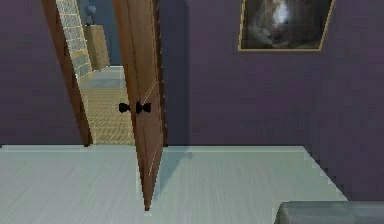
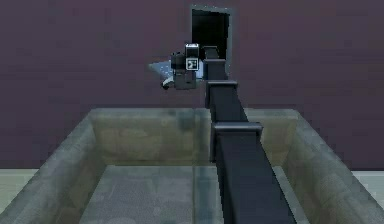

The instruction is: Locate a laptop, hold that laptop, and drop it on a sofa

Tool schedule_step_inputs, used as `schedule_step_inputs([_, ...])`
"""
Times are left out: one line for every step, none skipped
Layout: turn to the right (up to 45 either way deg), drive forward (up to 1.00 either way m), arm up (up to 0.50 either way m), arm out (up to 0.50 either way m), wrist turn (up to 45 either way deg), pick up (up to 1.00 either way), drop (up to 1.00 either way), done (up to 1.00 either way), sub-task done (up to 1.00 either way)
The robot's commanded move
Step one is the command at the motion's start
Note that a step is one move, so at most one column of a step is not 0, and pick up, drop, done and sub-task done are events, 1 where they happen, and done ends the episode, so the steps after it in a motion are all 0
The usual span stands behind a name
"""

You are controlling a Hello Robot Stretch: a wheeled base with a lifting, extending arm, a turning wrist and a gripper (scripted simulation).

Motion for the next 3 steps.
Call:
schedule_step_inputs([0.0, 0.00, 0.00, 0.00, 0.0, 0.00, 1.00, 0.00, 0.00])
schedule_step_inputs([0.0, 0.00, 0.00, -0.10, 0.0, 0.00, 0.00, 0.00, 0.00])
schedule_step_inputs([0.0, 0.00, 0.00, 0.00, 0.0, 0.00, 0.00, 1.00, 0.00])
